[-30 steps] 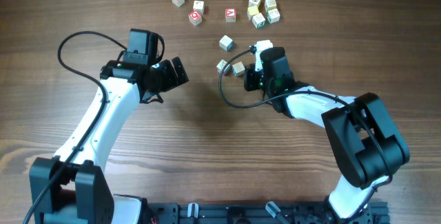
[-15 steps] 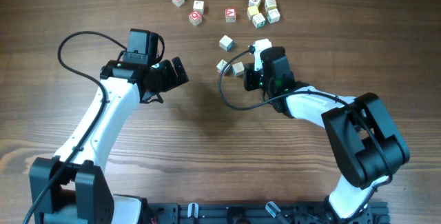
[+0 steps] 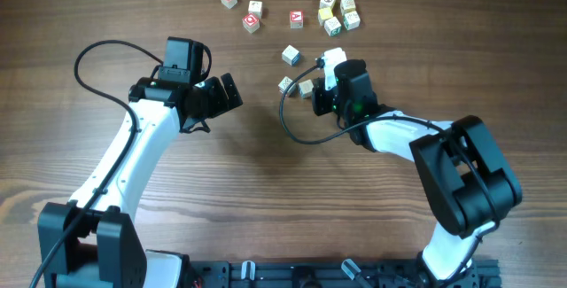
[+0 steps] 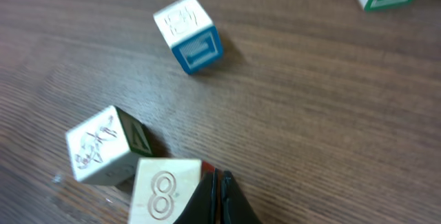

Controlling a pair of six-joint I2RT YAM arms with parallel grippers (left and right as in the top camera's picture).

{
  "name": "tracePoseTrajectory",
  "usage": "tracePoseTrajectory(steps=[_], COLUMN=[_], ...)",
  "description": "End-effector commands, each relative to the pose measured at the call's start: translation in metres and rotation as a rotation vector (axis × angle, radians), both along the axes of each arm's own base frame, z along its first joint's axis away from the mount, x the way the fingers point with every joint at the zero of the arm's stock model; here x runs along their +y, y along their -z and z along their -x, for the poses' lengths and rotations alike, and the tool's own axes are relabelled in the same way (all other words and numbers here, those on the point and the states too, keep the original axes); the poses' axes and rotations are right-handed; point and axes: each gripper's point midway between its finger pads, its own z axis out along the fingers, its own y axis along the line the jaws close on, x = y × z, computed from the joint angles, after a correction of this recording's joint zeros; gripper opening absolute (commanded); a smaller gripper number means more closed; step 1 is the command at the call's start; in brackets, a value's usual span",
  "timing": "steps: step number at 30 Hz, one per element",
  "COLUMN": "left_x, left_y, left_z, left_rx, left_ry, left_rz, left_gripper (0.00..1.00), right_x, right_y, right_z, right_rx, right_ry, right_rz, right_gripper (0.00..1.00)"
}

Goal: Form a circle

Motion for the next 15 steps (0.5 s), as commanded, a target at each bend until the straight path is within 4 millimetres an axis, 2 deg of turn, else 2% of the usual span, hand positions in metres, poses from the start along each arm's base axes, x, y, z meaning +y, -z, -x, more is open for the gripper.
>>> tracePoseTrajectory(steps=[1, 11, 15], left_x=[0.004, 0.004, 0.004], left_y=[0.000, 0.000, 0.000], left_z=[0.000, 0.000, 0.000], left_rx=[-0.003, -0.003, -0.003], left_ry=[0.008, 0.008, 0.008], left_rz=[-0.016, -0.016, -0.015], left_gripper=[1.00, 1.00, 1.00], right_x=[0.001, 0.005, 0.013], right_y=[0.012, 0.005, 0.004], right_z=[0.000, -0.003, 0.001], right_rx=[0.009, -0.027, -0.031], right_ry=[-0.019, -0.045, -0.100], right_rz=[0.016, 0.013, -0.005], right_gripper=[0.04, 0.04, 0.04])
